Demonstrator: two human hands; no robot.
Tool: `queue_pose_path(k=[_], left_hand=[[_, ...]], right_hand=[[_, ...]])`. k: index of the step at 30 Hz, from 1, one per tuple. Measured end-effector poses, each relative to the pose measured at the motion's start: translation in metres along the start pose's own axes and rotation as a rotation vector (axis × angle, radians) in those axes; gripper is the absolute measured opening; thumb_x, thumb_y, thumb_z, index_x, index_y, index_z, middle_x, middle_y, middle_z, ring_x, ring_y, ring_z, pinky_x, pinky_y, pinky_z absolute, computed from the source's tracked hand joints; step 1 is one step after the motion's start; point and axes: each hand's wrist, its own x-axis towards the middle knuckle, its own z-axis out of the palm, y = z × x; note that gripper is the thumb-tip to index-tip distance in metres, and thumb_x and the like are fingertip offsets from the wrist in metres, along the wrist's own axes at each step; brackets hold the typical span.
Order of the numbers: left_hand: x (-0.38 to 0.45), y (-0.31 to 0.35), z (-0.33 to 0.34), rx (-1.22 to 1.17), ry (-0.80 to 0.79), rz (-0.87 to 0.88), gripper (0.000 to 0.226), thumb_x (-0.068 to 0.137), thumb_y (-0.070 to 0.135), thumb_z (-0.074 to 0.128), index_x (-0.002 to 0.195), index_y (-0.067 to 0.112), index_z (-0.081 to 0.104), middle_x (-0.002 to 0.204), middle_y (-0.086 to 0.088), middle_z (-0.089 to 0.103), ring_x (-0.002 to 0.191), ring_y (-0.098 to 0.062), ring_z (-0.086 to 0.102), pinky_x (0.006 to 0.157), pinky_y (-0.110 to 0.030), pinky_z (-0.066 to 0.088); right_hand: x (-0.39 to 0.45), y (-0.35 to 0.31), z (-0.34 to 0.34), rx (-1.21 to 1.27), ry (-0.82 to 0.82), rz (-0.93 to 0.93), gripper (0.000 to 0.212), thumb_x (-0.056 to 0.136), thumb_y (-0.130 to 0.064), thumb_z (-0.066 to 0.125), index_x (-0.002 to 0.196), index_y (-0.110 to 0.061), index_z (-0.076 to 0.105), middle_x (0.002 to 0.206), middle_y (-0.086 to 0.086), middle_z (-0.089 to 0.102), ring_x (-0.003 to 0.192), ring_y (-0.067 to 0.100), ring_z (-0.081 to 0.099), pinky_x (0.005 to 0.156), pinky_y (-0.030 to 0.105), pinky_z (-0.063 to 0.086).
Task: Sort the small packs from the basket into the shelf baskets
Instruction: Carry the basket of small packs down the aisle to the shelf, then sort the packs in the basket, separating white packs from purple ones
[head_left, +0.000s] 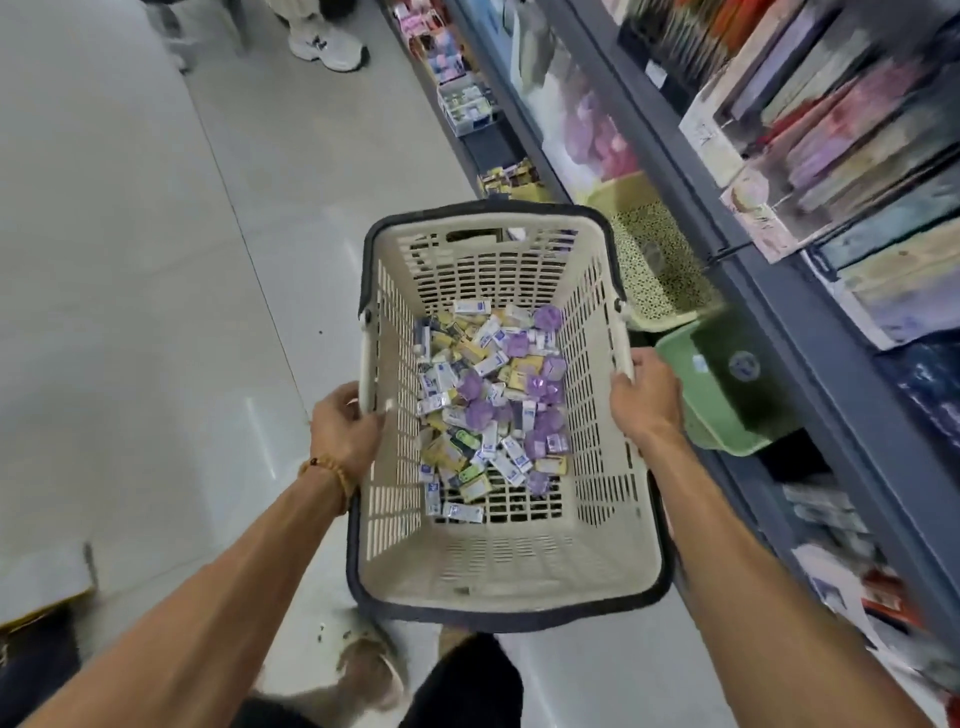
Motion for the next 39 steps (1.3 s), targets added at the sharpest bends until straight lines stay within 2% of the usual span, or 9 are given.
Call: queue_pose_path(k=[7, 10, 16, 19, 23, 29, 34, 37, 39], left_hand=[[0.089, -0.03, 0.055, -0.045, -0.012, -0.038, 0.019, 0.088, 0.006, 0.065, 0.101, 0.02, 0.063, 0.089, -0.002, 0.067, 0.081, -0.022, 0.067, 0.065, -0.03, 0.057], [0.105, -0.062, 0.071, -0.053, -0.017, -0.092, 0.02, 0.089, 0.005, 0.063, 0.088, 0.024, 0.062, 0.086, -0.004, 0.068, 0.081, -0.025, 0.066, 0.072, -0.039, 0.058], [0.119, -0.113, 0.09, -0.024, -0.014, -0.07, 0.017, 0.09, 0.003, 0.06, 0.1, 0.016, 0.064, 0.08, -0.003, 0.067, 0.068, -0.017, 0.063, 0.054, -0.028, 0.054], [0.12, -0.121, 0.098, -0.023, -0.013, -0.041, 0.02, 0.091, 0.006, 0.06, 0.096, 0.026, 0.06, 0.078, -0.002, 0.065, 0.069, -0.019, 0.062, 0.051, -0.022, 0.052], [0.111, -0.122, 0.103, 0.03, -0.083, -0.052, 0.039, 0.09, 0.013, 0.064, 0.126, 0.005, 0.051, 0.082, -0.016, 0.055, 0.075, -0.029, 0.057, 0.069, -0.036, 0.053], [0.112, -0.121, 0.08, 0.071, -0.27, 0.016, 0.028, 0.089, 0.017, 0.066, 0.114, 0.005, 0.058, 0.098, -0.008, 0.069, 0.088, -0.02, 0.065, 0.08, -0.031, 0.055], [0.121, -0.098, 0.034, 0.307, -0.472, 0.285, 0.021, 0.095, -0.009, 0.04, 0.102, 0.001, 0.057, 0.092, -0.012, 0.055, 0.081, -0.018, 0.052, 0.068, -0.015, 0.046], [0.122, -0.062, 0.026, 0.339, -0.641, 0.436, 0.02, 0.097, 0.002, 0.047, 0.111, 0.007, 0.061, 0.093, 0.001, 0.063, 0.082, -0.007, 0.059, 0.066, -0.007, 0.045], [0.13, -0.032, 0.033, 0.408, -0.708, 0.519, 0.021, 0.097, 0.01, 0.052, 0.115, 0.011, 0.062, 0.094, 0.01, 0.065, 0.08, 0.005, 0.061, 0.07, -0.004, 0.044]], right_hand=[[0.087, 0.013, 0.06, -0.119, -0.049, 0.038, 0.031, 0.096, -0.011, 0.053, 0.126, -0.004, 0.051, 0.122, 0.02, 0.061, 0.113, 0.037, 0.056, 0.096, 0.046, 0.046], [0.107, 0.026, 0.085, -0.167, -0.091, -0.009, 0.034, 0.096, -0.01, 0.053, 0.13, -0.004, 0.051, 0.124, 0.02, 0.06, 0.115, 0.037, 0.055, 0.096, 0.041, 0.045], [0.133, 0.042, 0.122, -0.164, -0.066, -0.034, 0.015, 0.097, -0.007, 0.05, 0.108, -0.015, 0.054, 0.106, 0.011, 0.062, 0.083, 0.023, 0.048, 0.063, 0.027, 0.031], [0.146, 0.043, 0.122, -0.224, -0.064, -0.119, 0.021, 0.096, -0.007, 0.051, 0.116, -0.012, 0.055, 0.115, 0.015, 0.062, 0.096, 0.031, 0.055, 0.071, 0.026, 0.034], [0.154, 0.033, 0.115, -0.326, -0.066, -0.142, 0.031, 0.098, -0.015, 0.048, 0.128, -0.013, 0.053, 0.118, 0.018, 0.061, 0.11, 0.039, 0.054, 0.09, 0.043, 0.045], [0.111, 0.017, 0.114, -0.209, 0.104, -0.104, 0.033, 0.097, -0.015, 0.049, 0.126, -0.001, 0.055, 0.124, 0.024, 0.061, 0.117, 0.039, 0.055, 0.099, 0.044, 0.044], [0.035, 0.004, 0.125, 0.109, 0.24, 0.007, 0.027, 0.1, -0.015, 0.05, 0.122, -0.002, 0.058, 0.109, 0.009, 0.065, 0.099, 0.021, 0.06, 0.092, 0.031, 0.05], [-0.004, 0.013, 0.137, 0.269, 0.275, 0.124, 0.024, 0.1, -0.012, 0.05, 0.12, -0.003, 0.061, 0.098, 0.0, 0.061, 0.082, 0.008, 0.054, 0.069, -0.001, 0.039], [-0.016, 0.024, 0.146, 0.344, 0.299, 0.185, 0.024, 0.1, -0.011, 0.052, 0.12, -0.003, 0.062, 0.102, 0.008, 0.067, 0.079, 0.006, 0.054, 0.061, -0.004, 0.036]])
